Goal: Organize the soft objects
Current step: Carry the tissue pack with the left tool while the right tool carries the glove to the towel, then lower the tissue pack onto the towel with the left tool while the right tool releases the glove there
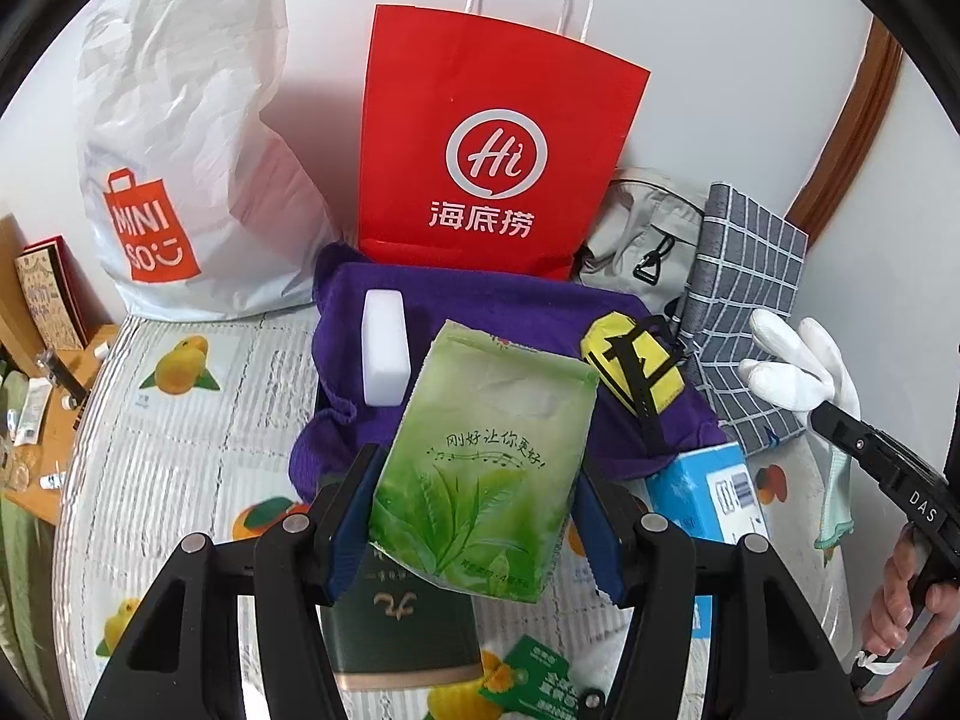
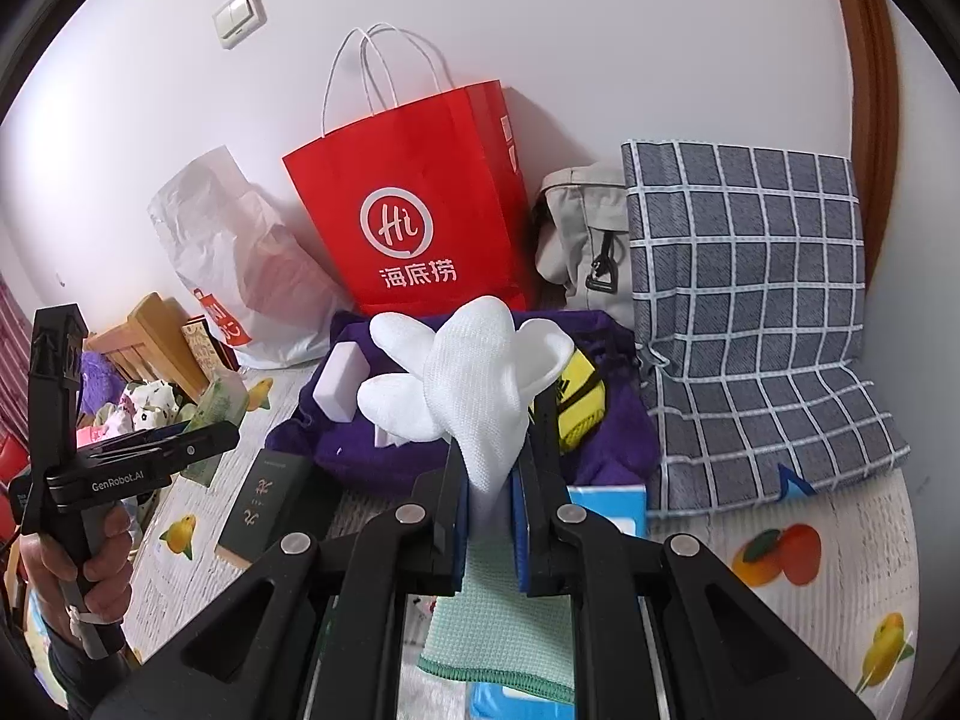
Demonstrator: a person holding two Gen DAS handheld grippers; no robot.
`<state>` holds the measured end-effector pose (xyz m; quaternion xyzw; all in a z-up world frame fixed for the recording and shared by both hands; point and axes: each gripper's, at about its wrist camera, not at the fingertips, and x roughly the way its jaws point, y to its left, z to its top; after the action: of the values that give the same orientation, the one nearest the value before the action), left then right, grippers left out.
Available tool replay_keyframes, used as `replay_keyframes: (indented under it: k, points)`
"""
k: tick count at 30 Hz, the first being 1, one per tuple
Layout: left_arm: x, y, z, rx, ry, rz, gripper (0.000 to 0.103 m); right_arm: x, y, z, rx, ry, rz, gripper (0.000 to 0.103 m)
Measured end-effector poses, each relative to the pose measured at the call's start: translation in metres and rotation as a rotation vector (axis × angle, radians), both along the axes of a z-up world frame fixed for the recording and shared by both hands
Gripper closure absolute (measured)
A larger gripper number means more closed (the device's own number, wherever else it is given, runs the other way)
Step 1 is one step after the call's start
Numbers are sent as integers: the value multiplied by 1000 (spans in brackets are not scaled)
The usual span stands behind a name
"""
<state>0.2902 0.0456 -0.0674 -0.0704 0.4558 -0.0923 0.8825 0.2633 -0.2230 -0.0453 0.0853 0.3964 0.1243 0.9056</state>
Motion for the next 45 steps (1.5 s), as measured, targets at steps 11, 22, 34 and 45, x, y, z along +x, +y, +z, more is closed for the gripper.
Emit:
replay_keyframes:
  k: [11,22,34,45]
  points:
    - [37,-2,-11,2,22,-7,45,41,10,-7,-3,7,32,90]
    - [76,-5,-22,37,57,-6,45,92,29,-14,25,24,94,89]
    - [100,-11,-61,76,129,-74,44,135,43,-71,70,128,125,89]
    - [106,-7,-74,127,169,-89,44,152,51,-109,20,203,105,89]
